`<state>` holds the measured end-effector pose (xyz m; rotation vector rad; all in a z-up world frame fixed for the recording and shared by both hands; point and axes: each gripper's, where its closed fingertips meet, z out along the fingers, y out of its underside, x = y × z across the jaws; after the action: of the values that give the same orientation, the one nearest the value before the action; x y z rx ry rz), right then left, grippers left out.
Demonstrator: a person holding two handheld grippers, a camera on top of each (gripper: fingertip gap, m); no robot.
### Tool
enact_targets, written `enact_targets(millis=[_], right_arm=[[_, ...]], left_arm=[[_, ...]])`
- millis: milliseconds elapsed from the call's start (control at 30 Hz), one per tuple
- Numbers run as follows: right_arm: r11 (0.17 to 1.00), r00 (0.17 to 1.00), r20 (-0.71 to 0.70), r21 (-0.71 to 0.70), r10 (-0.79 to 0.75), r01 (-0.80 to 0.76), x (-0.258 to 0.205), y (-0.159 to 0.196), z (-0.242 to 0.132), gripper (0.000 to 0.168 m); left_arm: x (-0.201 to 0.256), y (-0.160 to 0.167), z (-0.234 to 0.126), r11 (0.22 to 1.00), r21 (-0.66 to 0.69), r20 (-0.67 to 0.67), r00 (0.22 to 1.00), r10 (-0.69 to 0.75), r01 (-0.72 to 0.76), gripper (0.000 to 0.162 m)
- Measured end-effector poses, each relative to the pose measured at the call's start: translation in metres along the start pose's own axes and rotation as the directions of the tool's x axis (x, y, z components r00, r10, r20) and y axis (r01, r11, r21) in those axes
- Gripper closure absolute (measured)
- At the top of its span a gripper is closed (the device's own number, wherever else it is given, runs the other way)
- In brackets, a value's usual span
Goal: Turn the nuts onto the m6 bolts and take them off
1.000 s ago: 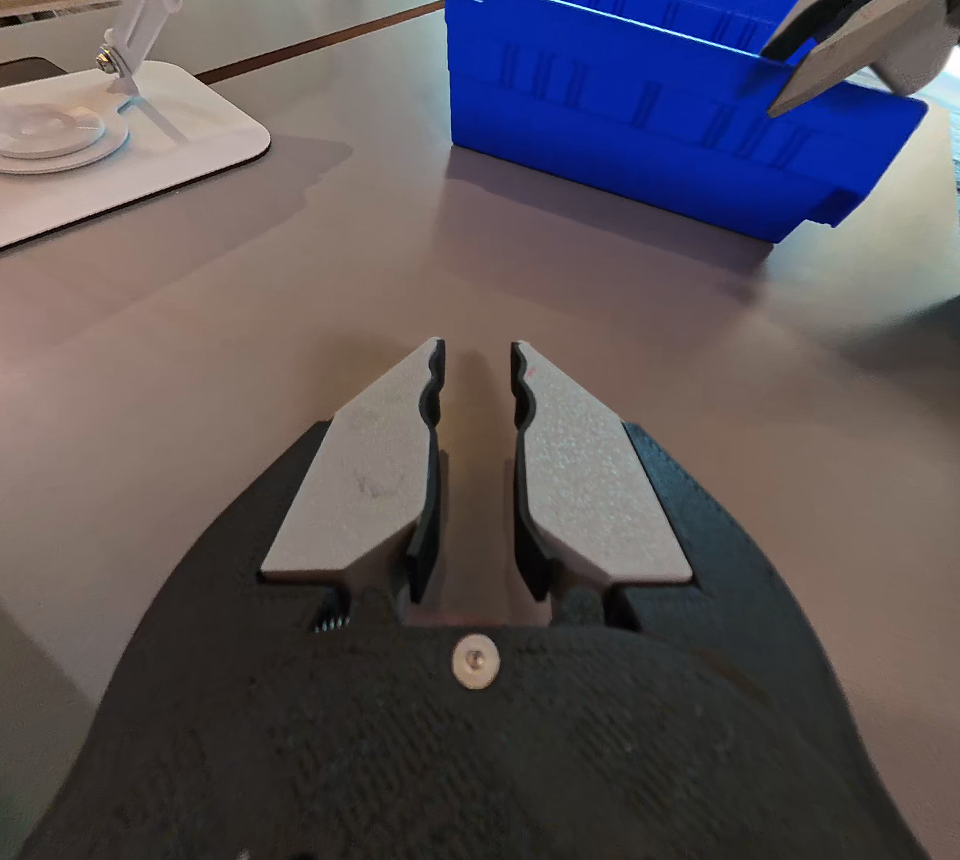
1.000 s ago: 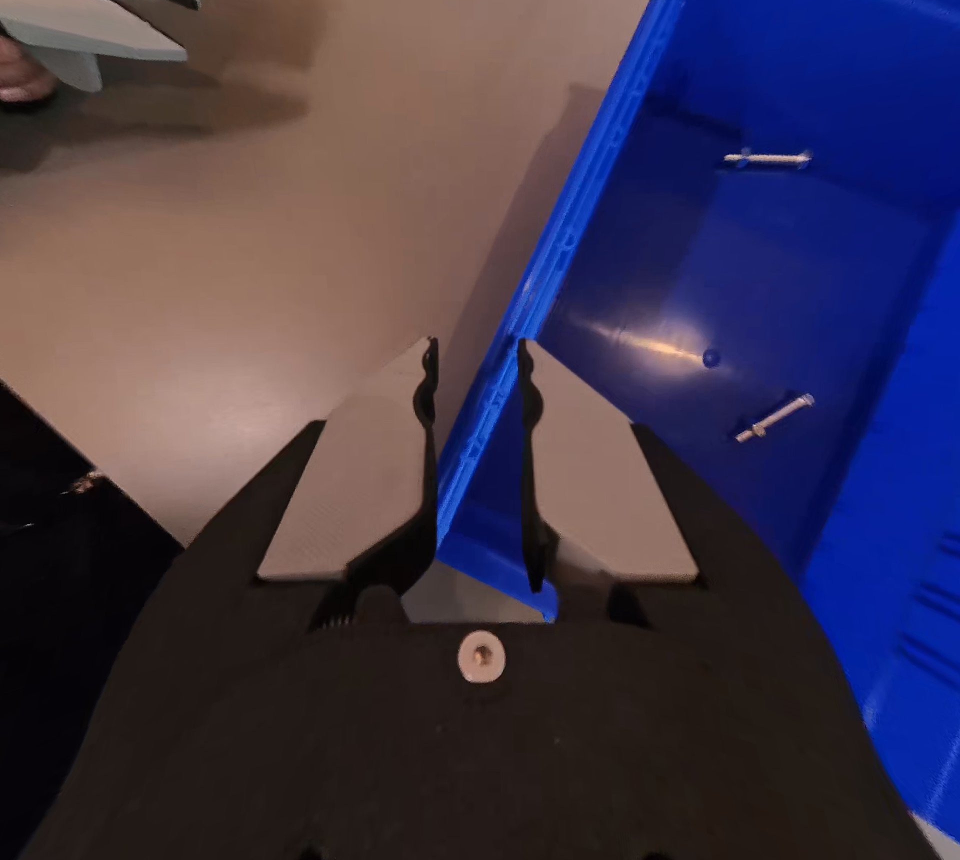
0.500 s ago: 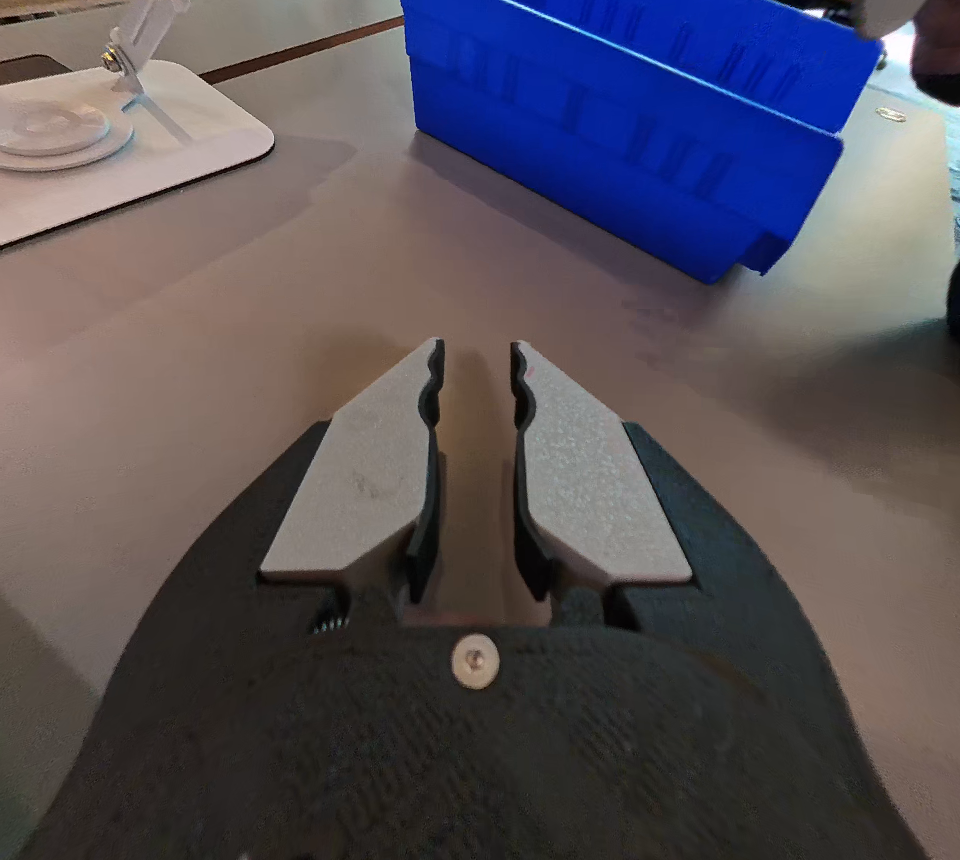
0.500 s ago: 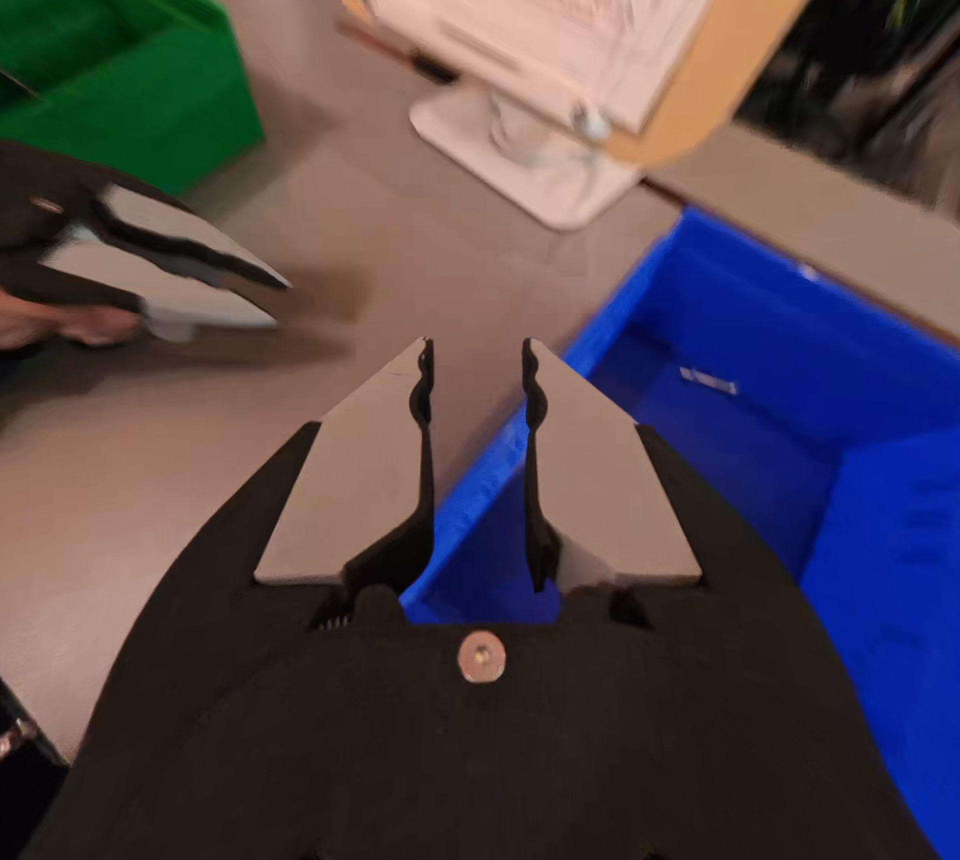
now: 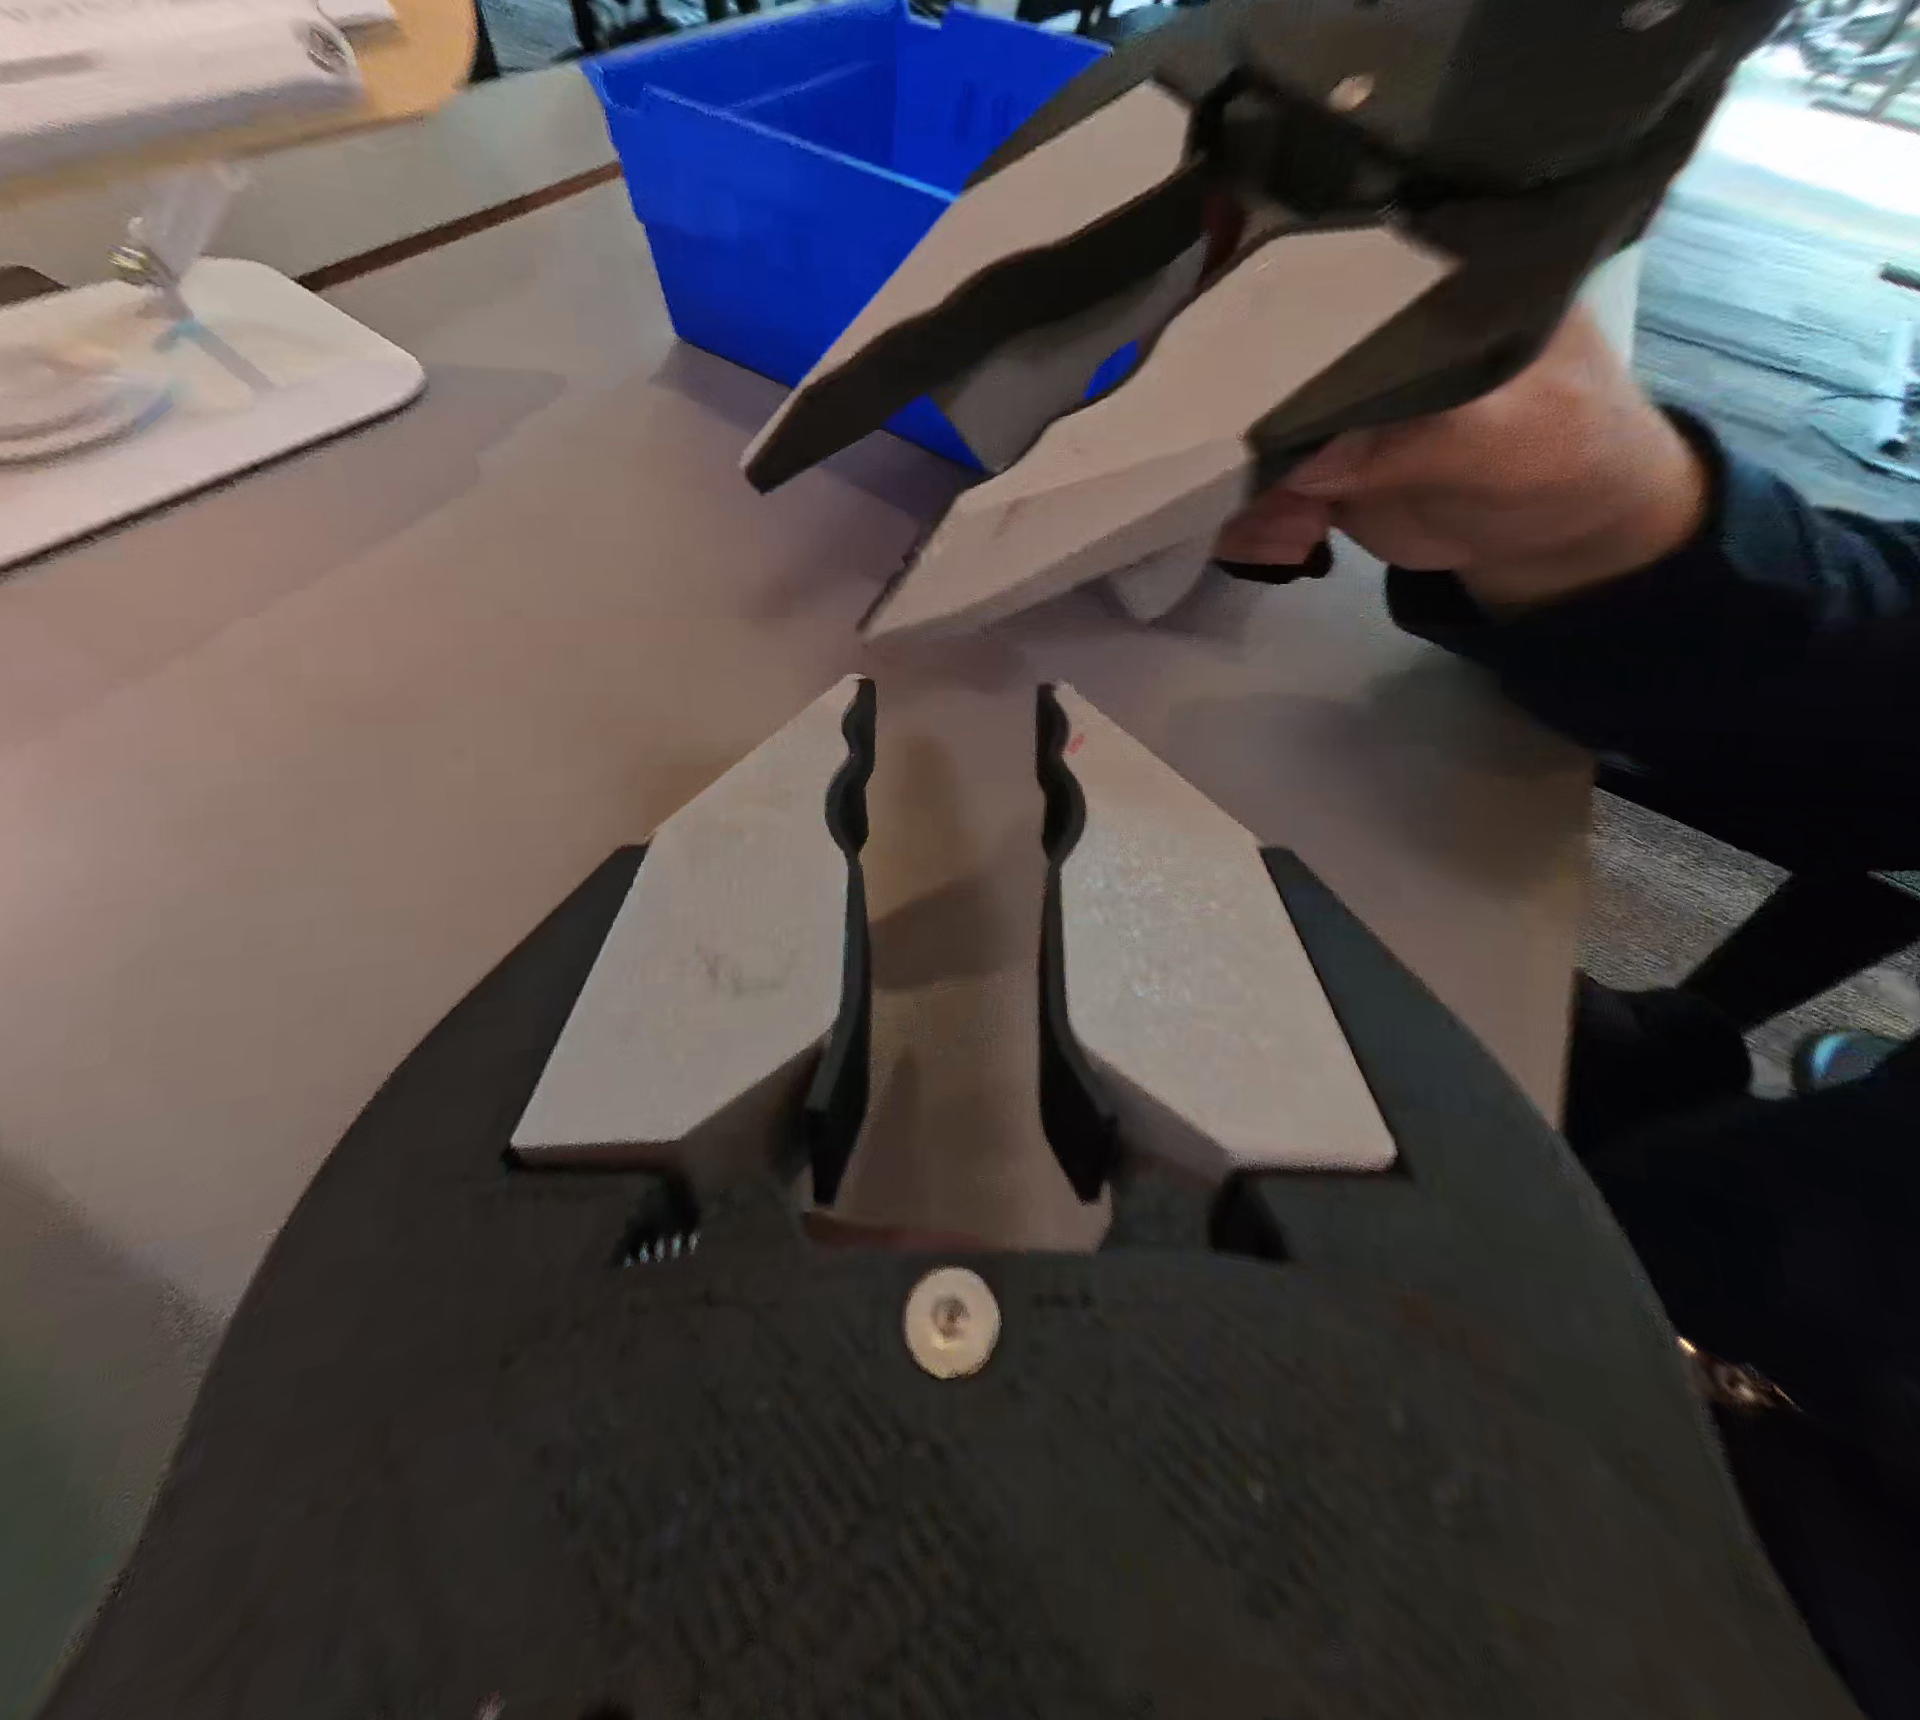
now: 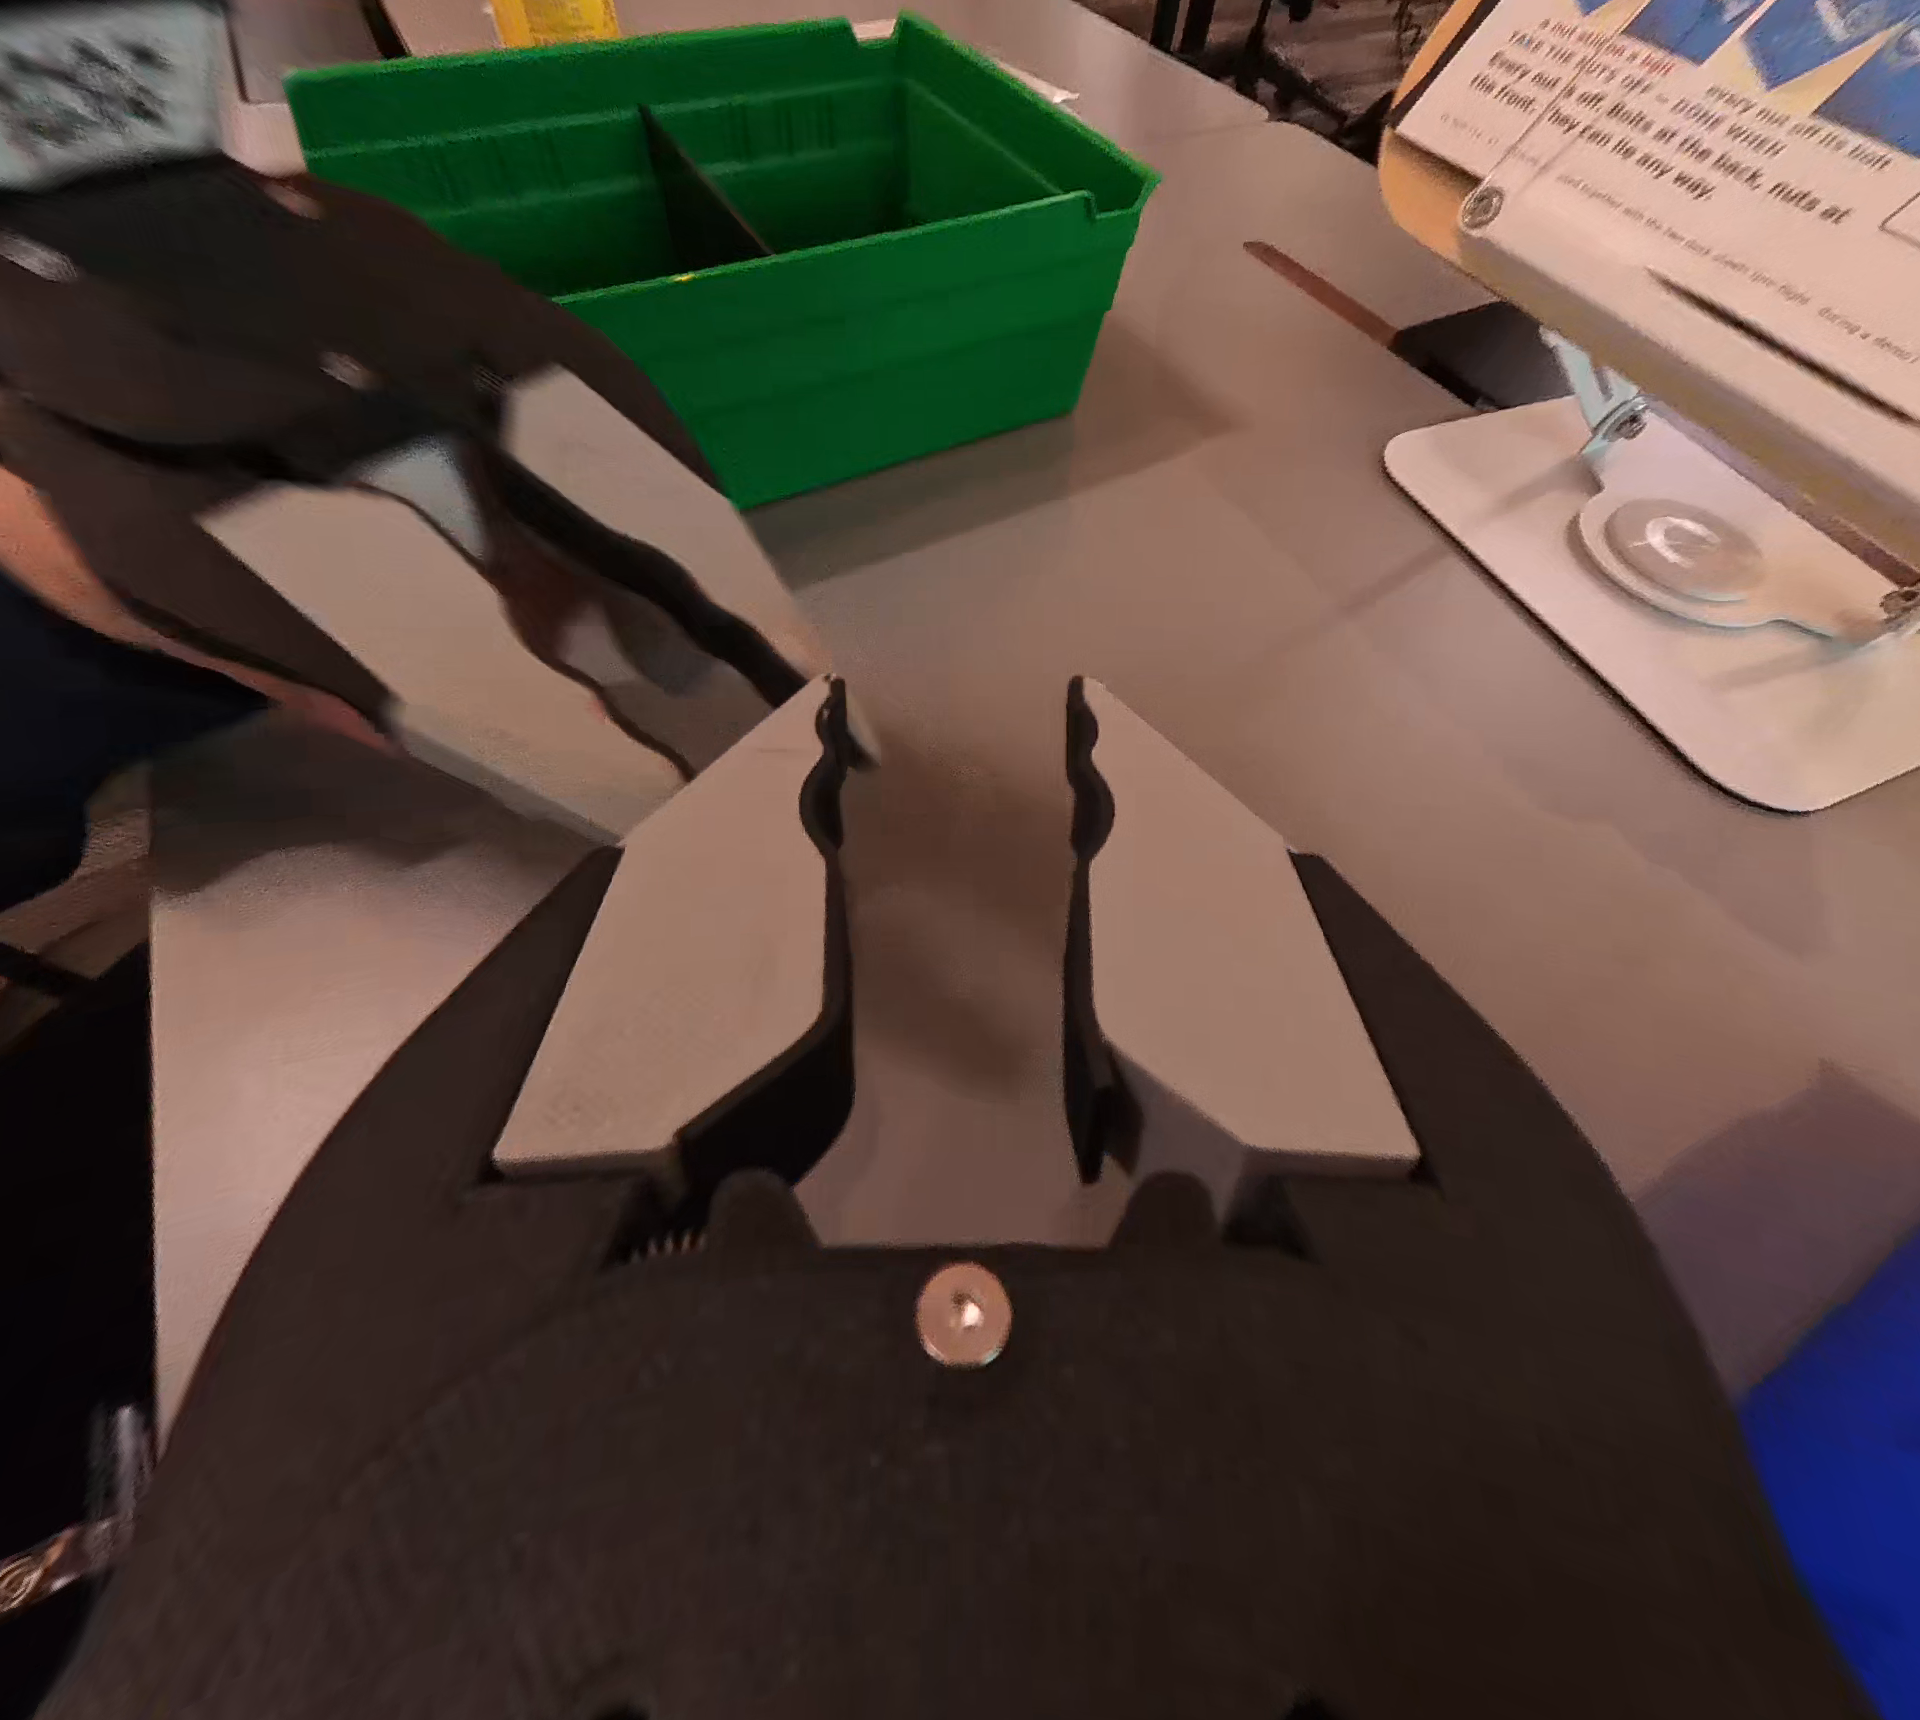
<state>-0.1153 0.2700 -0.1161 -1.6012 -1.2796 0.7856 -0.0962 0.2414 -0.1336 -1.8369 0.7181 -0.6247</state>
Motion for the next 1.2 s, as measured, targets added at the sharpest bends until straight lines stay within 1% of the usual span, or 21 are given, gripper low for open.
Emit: enact_targets(millis=[67,100,133,200,233,300,400,467,533,600,633,700,733,767,833,867,1067,1200], right_arm=[[0.999,1.000,-0.013,0.027,-0.017,0.018,0.000,-0.005,-0.003,0.131],[0.999,1.000,-0.014,0.038,-0.021,0.022,0.000,-0.007,-0.004,0.131],[0.999,1.000,-0.017,0.042,-0.020,0.021,0.001,-0.008,-0.005,0.131],[0.999,1.000,-0.014,0.037,-0.011,0.012,0.002,-0.007,-0.004,0.131],[0.999,1.000,-0.013,0.037,-0.005,0.006,0.003,-0.007,-0.005,0.131],[0.999,1.000,-0.006,0.045,0.002,-0.002,0.002,-0.009,-0.005,0.131],[0.999,1.000,-0.003,0.052,0.003,-0.003,0.002,-0.010,-0.005,0.132],[0.999,1.000,-0.006,0.049,-0.003,0.003,0.001,-0.010,-0.004,0.131],[0.999,1.000,-0.011,0.047,-0.009,0.010,0.002,-0.010,-0.004,0.131],[0.999,1.000,-0.008,0.044,-0.007,0.007,0.002,-0.009,-0.004,0.131],[0.999,1.000,-0.004,0.044,-0.004,0.004,0.001,-0.009,-0.004,0.131],[0.999,1.000,-0.002,0.049,-0.003,0.003,0.001,-0.010,-0.005,0.131],[0.999,1.000,-0.002,0.052,-0.004,0.004,0.001,-0.011,-0.006,0.131],[0.998,1.000,-0.002,0.055,-0.005,0.005,0.001,-0.011,-0.006,0.131],[0.998,1.000,-0.001,0.058,-0.009,0.009,0.001,-0.012,-0.008,0.131],[0.998,1.000,-0.001,0.059,-0.011,0.011,0.001,-0.013,-0.008,0.131],[0.998,1.000,0.001,0.055,-0.019,0.019,0.001,-0.013,-0.010,0.131],[0.999,1.000,0.004,0.048,-0.022,0.022,0.001,-0.012,-0.010,0.131]], left_arm=[[-0.005,-0.013,-0.041,1.000,0.007,0.072,0.997,0.018,-0.018,0.134],[-0.015,-0.020,-0.066,1.000,0.001,0.130,0.991,0.027,-0.028,0.134],[-0.032,-0.026,-0.094,0.999,-0.017,0.200,0.979,0.040,-0.037,0.134],[-0.076,-0.023,-0.151,0.993,-0.117,0.350,0.935,0.063,-0.023,0.134],[-0.098,-0.014,-0.176,0.982,-0.189,0.407,0.912,0.060,0.020,0.134],[-0.135,0.016,-0.218,0.930,-0.342,0.480,0.876,0.049,0.136,0.132],[-0.182,0.068,-0.257,0.812,-0.494,0.583,0.812,0.044,0.311,0.132],[-0.192,0.106,-0.265,0.708,-0.571,0.591,0.807,0.002,0.416,0.133],[-0.195,0.136,-0.266,0.613,-0.627,0.595,0.803,-0.021,0.481,0.133],[-0.197,0.155,-0.268,0.530,-0.671,0.606,0.795,-0.010,0.518,0.137],[-0.198,0.161,-0.267,0.505,-0.686,0.608,0.794,0.003,0.524,0.137],[-0.199,0.174,-0.267,0.444,-0.717,0.612,0.790,0.031,0.538,0.148],[-0.204,0.173,-0.268,0.447,-0.725,0.615,0.785,0.078,0.524,0.153],[-0.207,0.171,-0.269,0.448,-0.729,0.618,0.779,0.105,0.518,0.145],[-0.208,0.172,-0.268,0.429,-0.727,0.628,0.771,0.101,0.536,0.142],[-0.209,0.172,-0.266,0.434,-0.725,0.626,0.774,0.092,0.535,0.146],[-0.209,0.173,-0.266,0.422,-0.708,0.636,0.771,0.032,0.566,0.146],[-0.207,0.173,-0.266,0.416,-0.723,0.624,0.780,0.049,0.552,0.152]])
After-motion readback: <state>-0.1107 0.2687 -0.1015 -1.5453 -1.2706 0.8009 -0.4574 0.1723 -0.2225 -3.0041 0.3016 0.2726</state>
